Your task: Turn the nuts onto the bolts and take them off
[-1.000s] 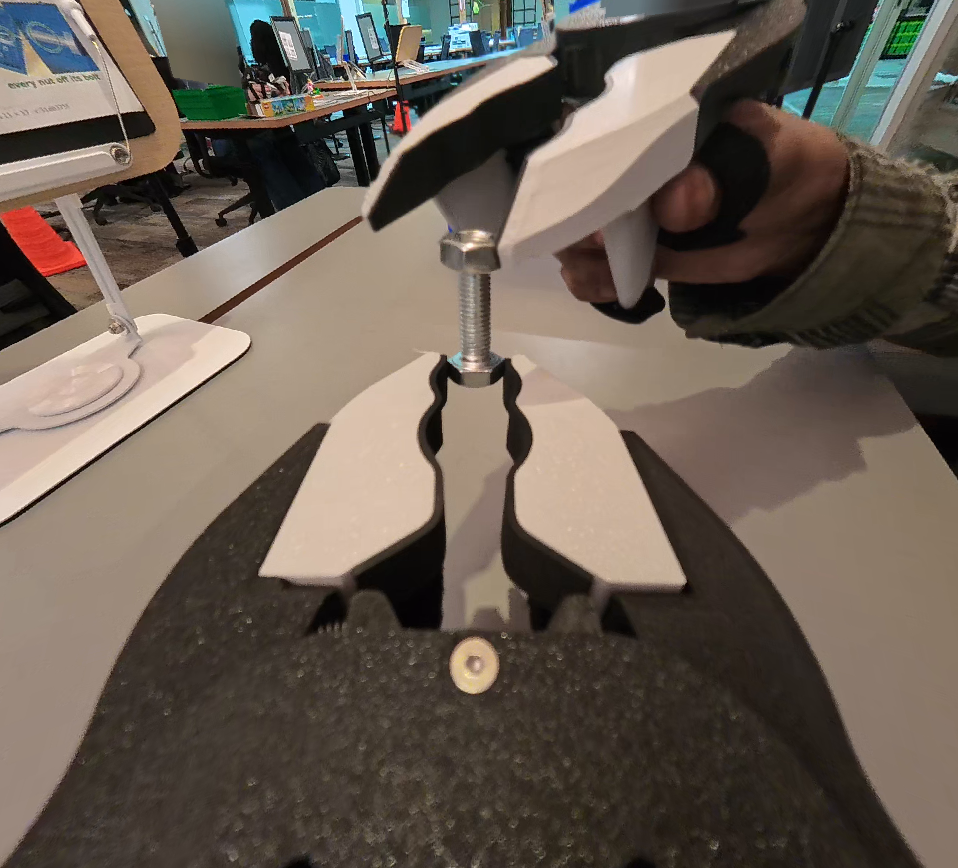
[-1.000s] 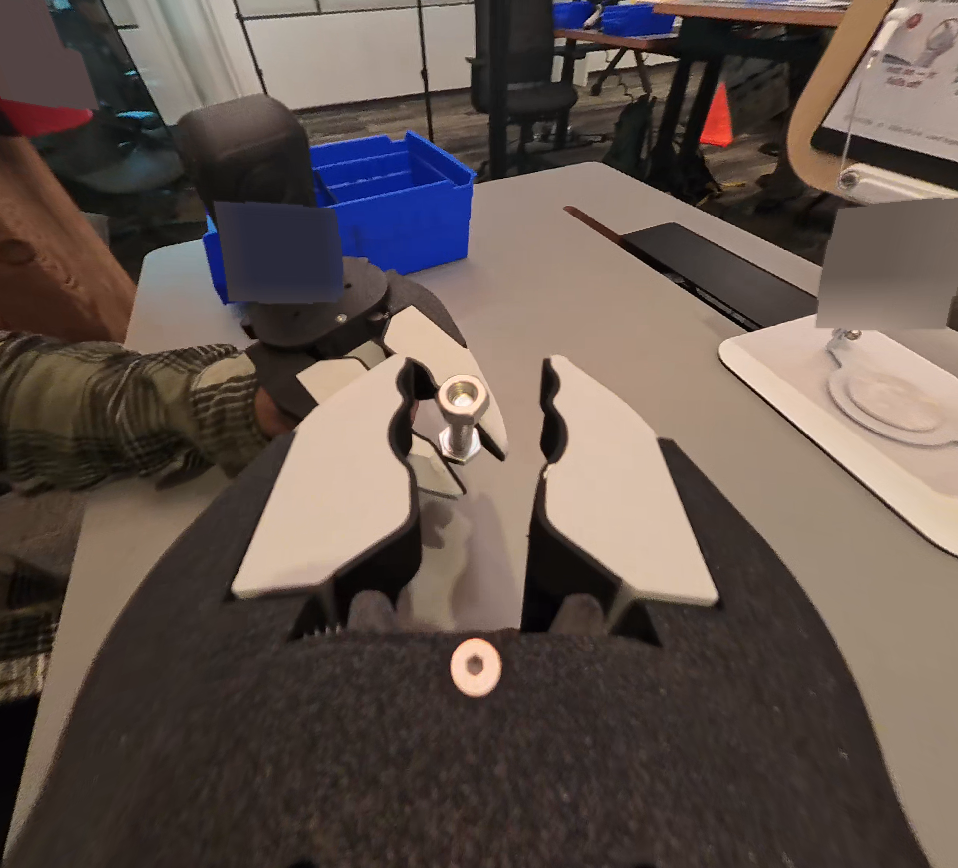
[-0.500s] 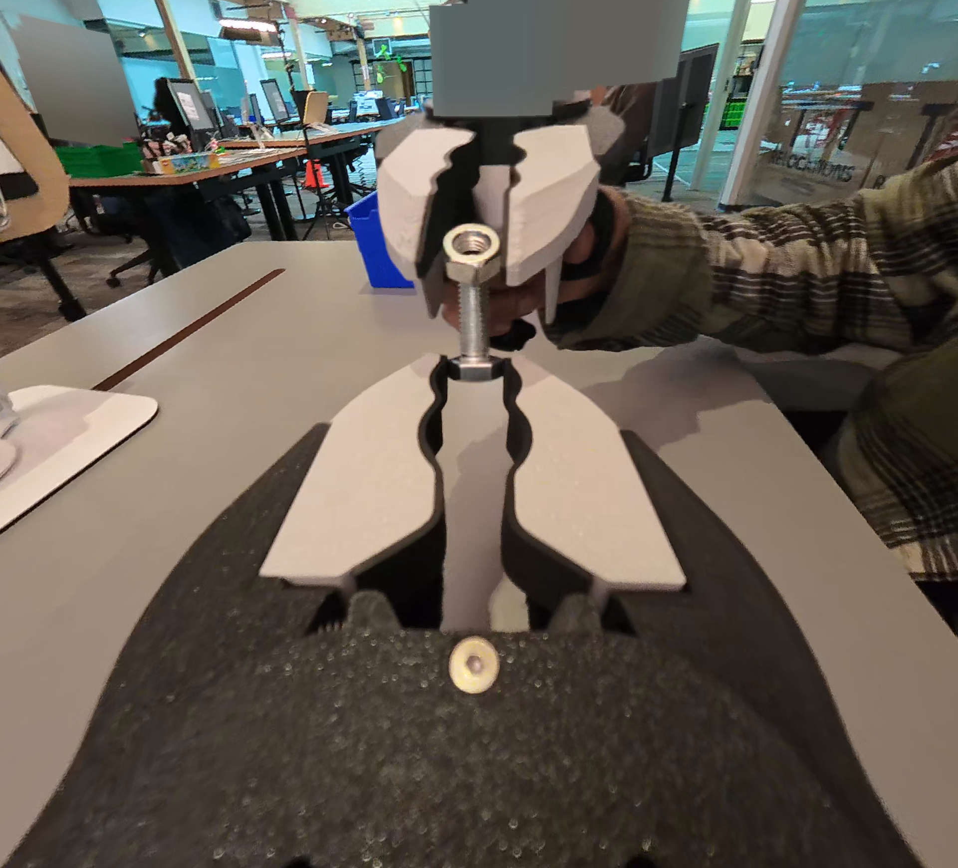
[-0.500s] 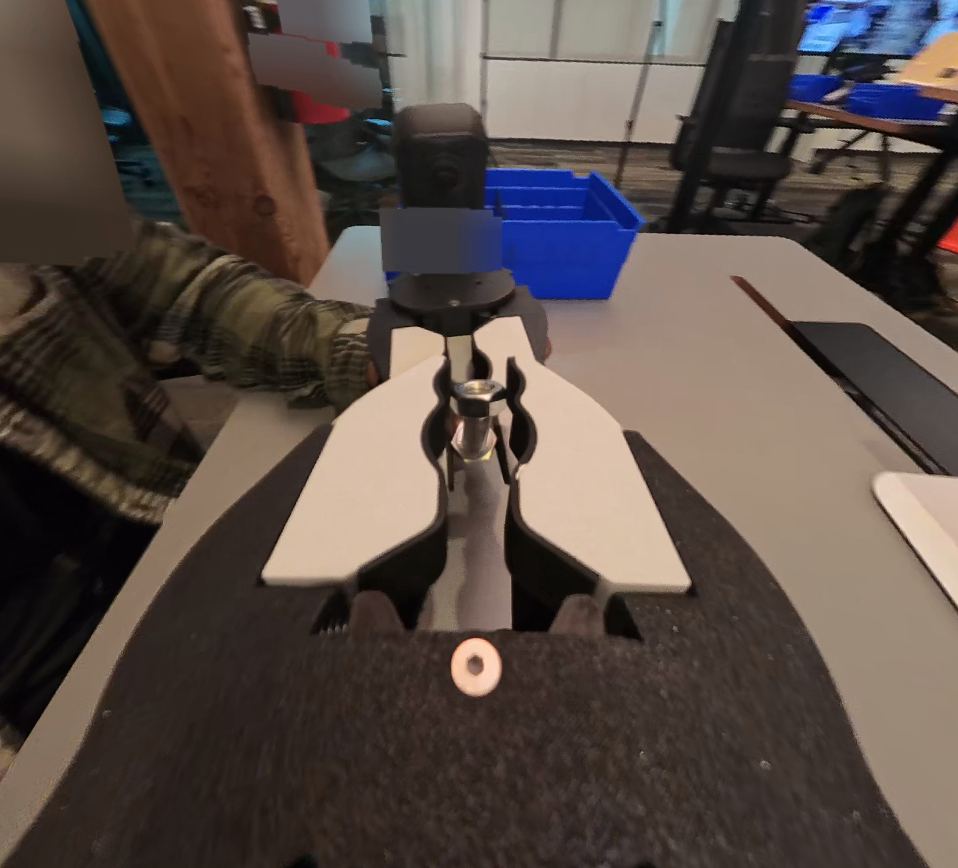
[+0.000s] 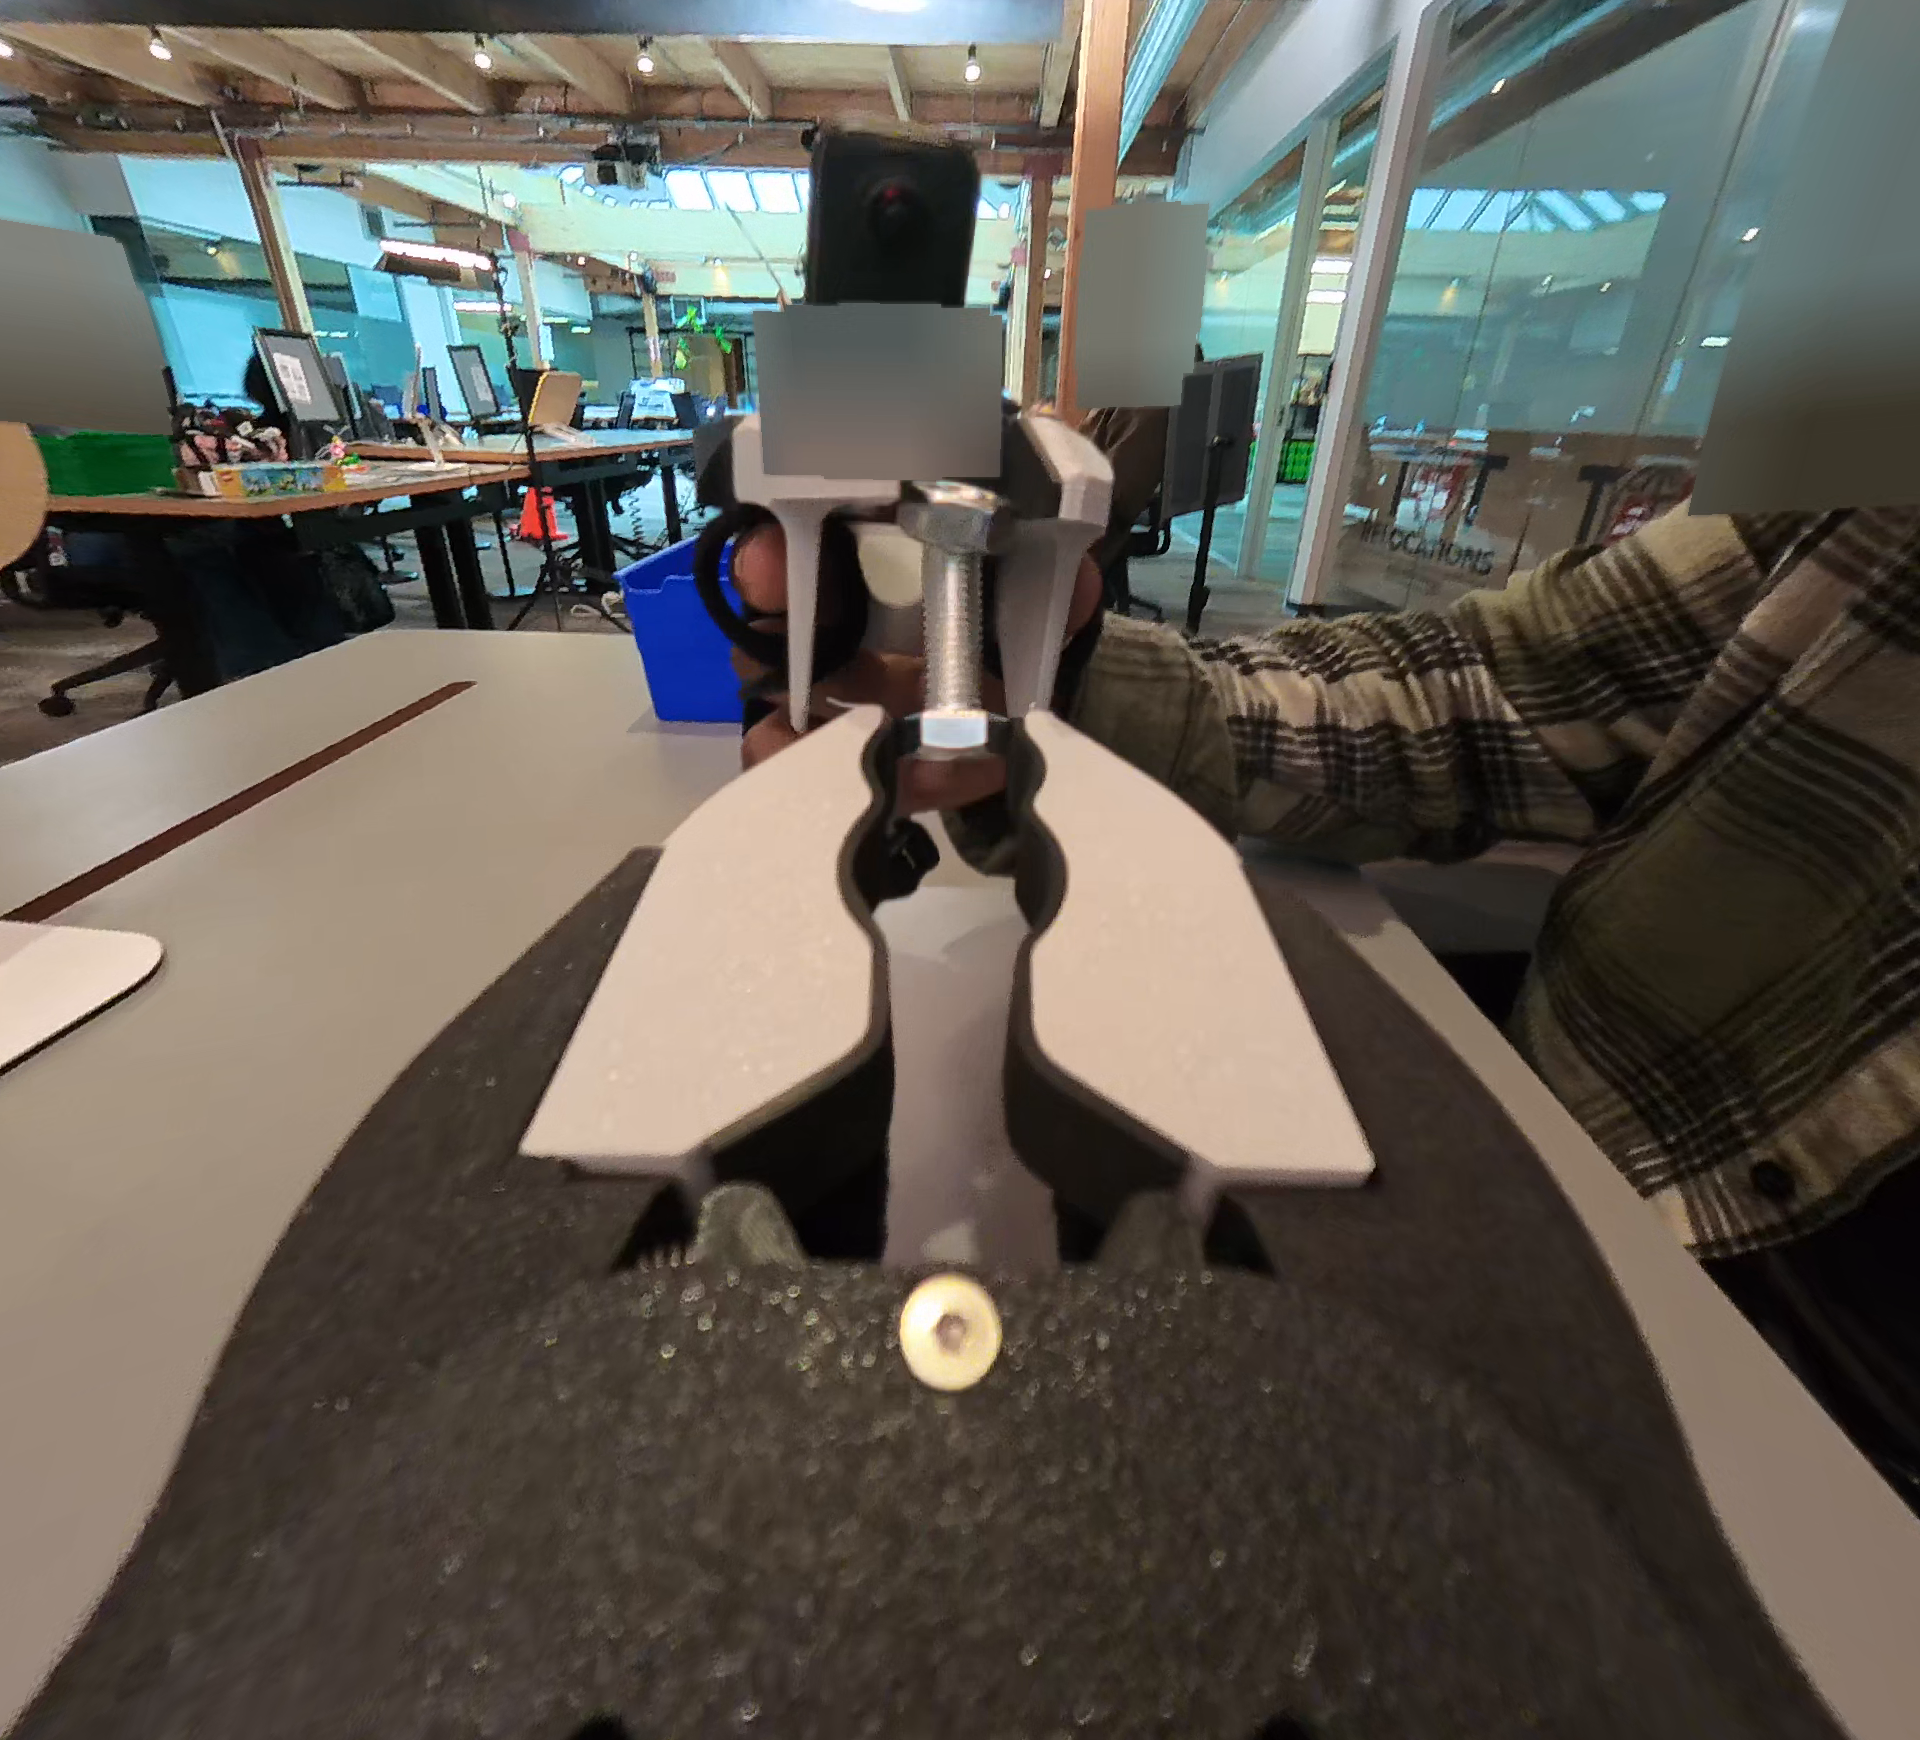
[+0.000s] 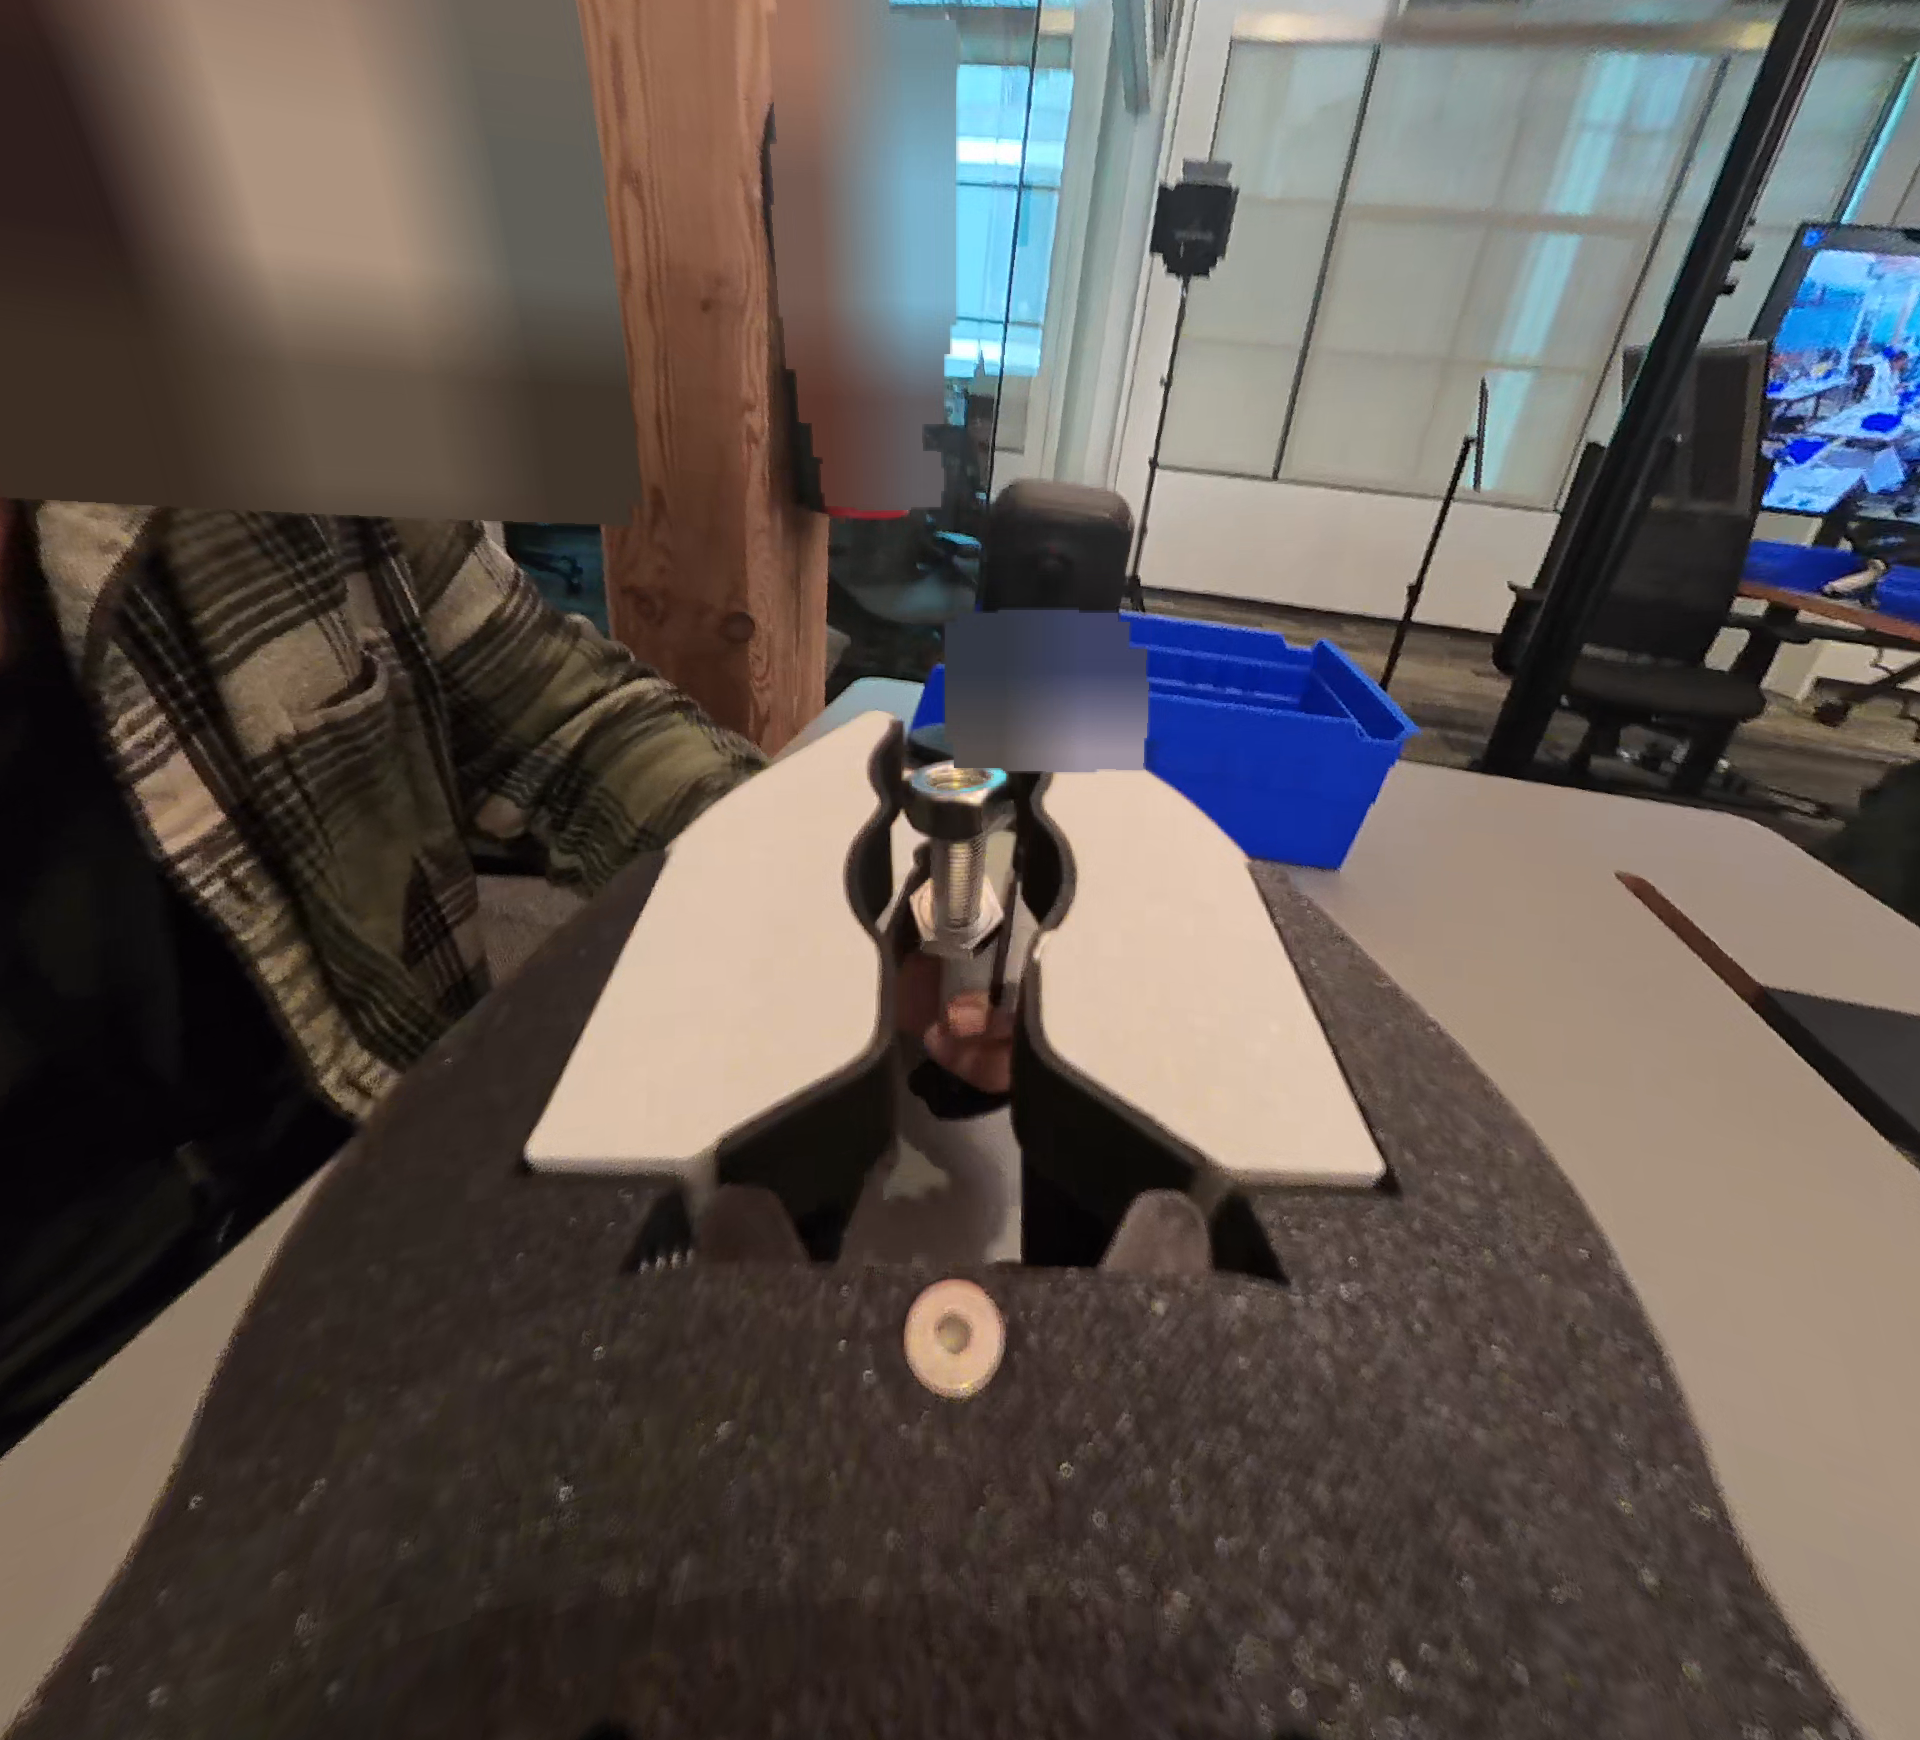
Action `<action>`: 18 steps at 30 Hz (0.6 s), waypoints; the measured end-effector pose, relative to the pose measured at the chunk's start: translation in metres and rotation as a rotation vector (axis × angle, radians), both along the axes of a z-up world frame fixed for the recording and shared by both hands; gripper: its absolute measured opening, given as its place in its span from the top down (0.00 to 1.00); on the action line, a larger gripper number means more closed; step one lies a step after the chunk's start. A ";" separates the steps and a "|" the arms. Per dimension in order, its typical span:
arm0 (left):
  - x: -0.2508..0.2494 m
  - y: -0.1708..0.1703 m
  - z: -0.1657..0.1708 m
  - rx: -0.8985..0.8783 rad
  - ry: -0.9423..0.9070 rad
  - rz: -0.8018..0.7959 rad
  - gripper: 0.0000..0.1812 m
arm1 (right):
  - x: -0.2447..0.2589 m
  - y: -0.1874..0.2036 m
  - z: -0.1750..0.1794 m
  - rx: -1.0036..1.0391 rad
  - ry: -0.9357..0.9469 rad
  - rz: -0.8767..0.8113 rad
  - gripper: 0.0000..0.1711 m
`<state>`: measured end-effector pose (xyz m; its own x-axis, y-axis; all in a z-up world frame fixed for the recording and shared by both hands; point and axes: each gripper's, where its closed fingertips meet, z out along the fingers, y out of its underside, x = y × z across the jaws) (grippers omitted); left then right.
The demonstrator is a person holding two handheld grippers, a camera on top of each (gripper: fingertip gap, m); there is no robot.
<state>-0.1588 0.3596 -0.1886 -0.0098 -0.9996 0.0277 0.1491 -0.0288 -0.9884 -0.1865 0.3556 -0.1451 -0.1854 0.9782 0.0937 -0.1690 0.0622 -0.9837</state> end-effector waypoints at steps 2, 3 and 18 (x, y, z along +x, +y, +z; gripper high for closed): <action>-0.001 -0.001 0.003 -0.014 -0.031 -0.014 0.89 | -0.002 -0.001 0.004 -0.018 0.047 0.017 0.89; -0.002 -0.001 0.004 -0.020 -0.046 -0.021 0.89 | -0.003 -0.001 0.006 -0.027 0.071 0.023 0.89; -0.044 0.064 -0.011 0.030 0.153 0.333 0.89 | 0.036 0.042 -0.137 -0.070 -0.712 -0.280 0.89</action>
<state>-0.2026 0.4238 -0.1991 0.3181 -0.9477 -0.0254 -0.0040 0.0255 -0.9997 -0.1501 0.3977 -0.2820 0.0775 0.9968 -0.0191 0.5193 -0.0567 -0.8527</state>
